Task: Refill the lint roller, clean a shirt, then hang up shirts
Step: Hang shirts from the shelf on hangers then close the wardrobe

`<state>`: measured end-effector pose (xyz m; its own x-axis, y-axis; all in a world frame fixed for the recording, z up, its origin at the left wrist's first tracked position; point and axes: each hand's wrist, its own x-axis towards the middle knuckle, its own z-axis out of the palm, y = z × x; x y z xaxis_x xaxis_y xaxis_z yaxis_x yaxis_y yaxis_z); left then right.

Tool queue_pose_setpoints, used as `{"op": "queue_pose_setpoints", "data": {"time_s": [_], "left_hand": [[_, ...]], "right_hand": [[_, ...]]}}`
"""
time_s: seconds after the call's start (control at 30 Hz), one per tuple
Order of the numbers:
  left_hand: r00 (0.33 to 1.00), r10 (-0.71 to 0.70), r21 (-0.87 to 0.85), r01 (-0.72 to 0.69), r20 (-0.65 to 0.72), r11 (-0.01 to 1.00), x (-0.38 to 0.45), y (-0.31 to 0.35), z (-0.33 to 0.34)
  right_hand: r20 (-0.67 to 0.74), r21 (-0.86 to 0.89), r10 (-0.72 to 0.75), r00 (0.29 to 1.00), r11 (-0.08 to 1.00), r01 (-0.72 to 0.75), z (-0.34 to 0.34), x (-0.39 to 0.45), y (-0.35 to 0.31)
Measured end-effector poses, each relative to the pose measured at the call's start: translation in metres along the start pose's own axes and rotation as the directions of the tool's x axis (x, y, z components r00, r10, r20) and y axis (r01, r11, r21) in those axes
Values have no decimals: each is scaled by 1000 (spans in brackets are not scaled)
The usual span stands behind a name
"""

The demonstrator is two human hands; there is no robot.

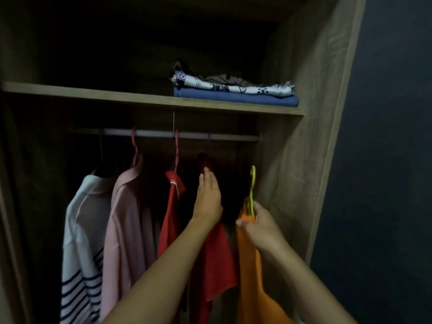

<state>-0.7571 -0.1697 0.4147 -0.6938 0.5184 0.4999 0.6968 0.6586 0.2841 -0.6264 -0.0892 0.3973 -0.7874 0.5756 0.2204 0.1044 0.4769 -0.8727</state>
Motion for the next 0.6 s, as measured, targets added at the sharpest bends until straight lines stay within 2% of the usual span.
{"op": "queue_pose_setpoints", "data": {"time_s": [0.13,0.27,0.4,0.5,0.6], "left_hand": [[999,45,-37,-44,25,998,-7,-17,1],[995,34,-66,-28,91,997,-5,-25,-7],[991,27,-129,-10,132,992,-5,-29,-8],[992,31,-174,-9,124,985,-4,-32,-4],[994,22,-201,0,108,980,-3,-34,5]], "right_hand": [[-69,-55,-84,994,995,80,-1,72,-44],[-142,-136,-69,988,989,49,-10,126,-82],[-95,-181,-8,995,983,-10,-10,156,-93],[-28,-178,4,1000,984,-9,-5,174,-90],[-18,-225,17,1000,974,-20,6,183,-77]]}}
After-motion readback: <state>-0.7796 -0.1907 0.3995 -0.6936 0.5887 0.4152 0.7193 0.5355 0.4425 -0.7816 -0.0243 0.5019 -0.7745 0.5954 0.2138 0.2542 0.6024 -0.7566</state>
